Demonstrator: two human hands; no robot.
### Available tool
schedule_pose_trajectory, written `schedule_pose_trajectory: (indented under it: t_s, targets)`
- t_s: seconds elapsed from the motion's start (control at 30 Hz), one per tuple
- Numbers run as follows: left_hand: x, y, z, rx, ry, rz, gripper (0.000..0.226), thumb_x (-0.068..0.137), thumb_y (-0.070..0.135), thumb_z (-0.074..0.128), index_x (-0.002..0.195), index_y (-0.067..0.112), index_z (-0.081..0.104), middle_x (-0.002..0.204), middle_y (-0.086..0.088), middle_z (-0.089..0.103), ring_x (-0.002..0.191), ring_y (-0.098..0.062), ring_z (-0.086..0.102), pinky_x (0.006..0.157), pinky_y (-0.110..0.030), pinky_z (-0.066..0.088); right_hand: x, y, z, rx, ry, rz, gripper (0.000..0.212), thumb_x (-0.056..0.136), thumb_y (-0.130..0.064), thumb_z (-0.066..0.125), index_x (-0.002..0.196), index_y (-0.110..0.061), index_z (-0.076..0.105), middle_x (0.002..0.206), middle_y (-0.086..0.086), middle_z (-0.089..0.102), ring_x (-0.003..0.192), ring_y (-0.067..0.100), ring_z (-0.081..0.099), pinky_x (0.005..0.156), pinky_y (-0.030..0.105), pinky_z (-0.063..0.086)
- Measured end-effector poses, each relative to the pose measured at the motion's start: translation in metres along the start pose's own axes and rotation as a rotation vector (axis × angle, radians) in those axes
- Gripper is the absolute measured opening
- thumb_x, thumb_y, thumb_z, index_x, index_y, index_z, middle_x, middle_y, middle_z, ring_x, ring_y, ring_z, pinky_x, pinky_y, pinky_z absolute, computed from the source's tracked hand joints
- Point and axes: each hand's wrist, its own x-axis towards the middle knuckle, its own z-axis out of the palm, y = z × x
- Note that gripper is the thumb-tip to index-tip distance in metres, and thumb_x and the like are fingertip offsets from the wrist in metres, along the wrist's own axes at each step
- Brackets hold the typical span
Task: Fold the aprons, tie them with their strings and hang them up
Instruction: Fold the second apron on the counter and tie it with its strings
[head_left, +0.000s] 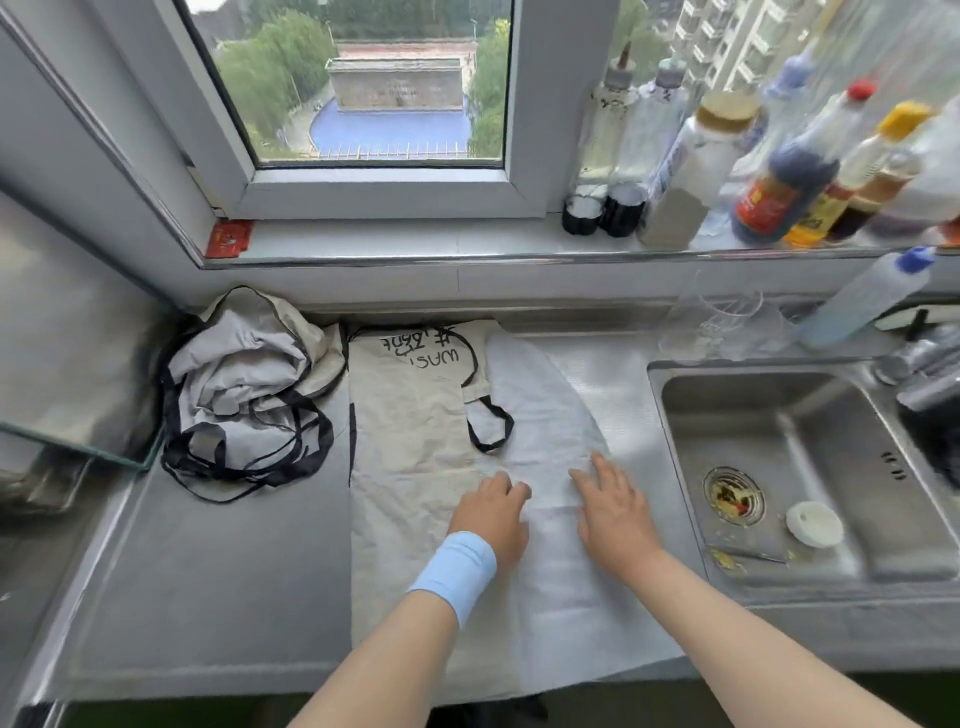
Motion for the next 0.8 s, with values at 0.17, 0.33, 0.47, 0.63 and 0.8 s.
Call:
schedule_pose_trajectory:
  t_s: [0.17,0.33,0.47,0.63,0.8]
  targets:
    - [-0.025,0.027,0.027,0.063,-0.084,-0.078,0.047,0.088,0.038,0.052,0.132,0.024,0.041,0.130,-0.005,0.037,0.124,-0.027,0.035,0.088,-0.041,0.045,-0.035,0.012,0.005,0.189,-0.107,0.241,0.078,0.087,-0.030,0.053,0.152,-0.032,0.012,0.159,0.010,0.003,0.145,0.029,0.013,0.105,0.051,0.036]
    - [-0.036,0.031,0.027,0.013,-0.164,-0.109,0.061,0.086,0.041,0.055,0.141,0.026,0.034,0.141,-0.001,0.029,0.131,-0.026,0.026,0.100,-0.040,0.043,-0.043,0.017,0.001,0.496,-0.057,0.404,0.071,0.084,-0.017,0.056,0.146,-0.018,0.021,0.141,0.014,0.024,0.124,0.036,0.036,0.094,0.043,0.044]
    - [-0.035,0.029,0.019,-0.031,-0.245,-0.136,0.073,0.086,0.046,0.055,0.150,0.032,0.022,0.154,0.003,0.021,0.140,-0.024,0.019,0.111,-0.042,0.032,-0.045,0.021,0.000,0.361,-0.102,0.431,0.052,0.089,-0.031,0.058,0.134,-0.013,0.038,0.132,0.013,0.037,0.114,0.033,0.052,0.091,0.041,0.046]
    - [-0.043,0.031,0.020,-0.023,-0.284,-0.118,0.074,0.085,0.049,0.055,0.150,0.036,0.022,0.159,0.005,0.013,0.145,-0.023,0.011,0.115,-0.042,0.027,-0.050,0.018,0.006,0.221,-0.040,0.399,0.021,0.089,-0.027,0.055,0.108,-0.018,0.057,0.109,0.004,0.065,0.105,0.025,0.056,0.088,0.039,0.036]
    - [-0.047,0.028,0.020,-0.354,-0.179,-0.157,0.071,0.086,0.047,0.060,0.149,0.033,0.030,0.157,0.003,0.025,0.145,-0.022,0.020,0.116,-0.037,0.023,-0.053,0.010,-0.020,0.552,-0.094,0.346,0.012,0.077,-0.026,0.055,0.079,-0.015,0.058,0.086,0.002,0.063,0.085,0.022,0.057,0.070,0.032,0.043]
